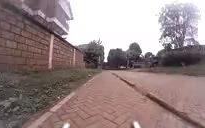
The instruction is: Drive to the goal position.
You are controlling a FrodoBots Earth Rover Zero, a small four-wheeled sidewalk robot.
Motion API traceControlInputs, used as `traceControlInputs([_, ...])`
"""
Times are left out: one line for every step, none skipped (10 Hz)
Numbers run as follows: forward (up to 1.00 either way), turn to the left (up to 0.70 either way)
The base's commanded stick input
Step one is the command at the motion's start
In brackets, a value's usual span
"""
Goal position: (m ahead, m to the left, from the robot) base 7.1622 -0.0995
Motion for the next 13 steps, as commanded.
traceControlInputs([0.5,-0.46])
traceControlInputs([0.5,-0.41])
traceControlInputs([0.5,-0.28])
traceControlInputs([0.5,-0.02])
traceControlInputs([0.5,0.0])
traceControlInputs([0.5,0.0])
traceControlInputs([0.5,0.0])
traceControlInputs([0.5,0.08])
traceControlInputs([0.5,0.16])
traceControlInputs([0.5,-0.37])
traceControlInputs([0.5,-0.14])
traceControlInputs([0.5,0.0])
traceControlInputs([0.5,0.02])
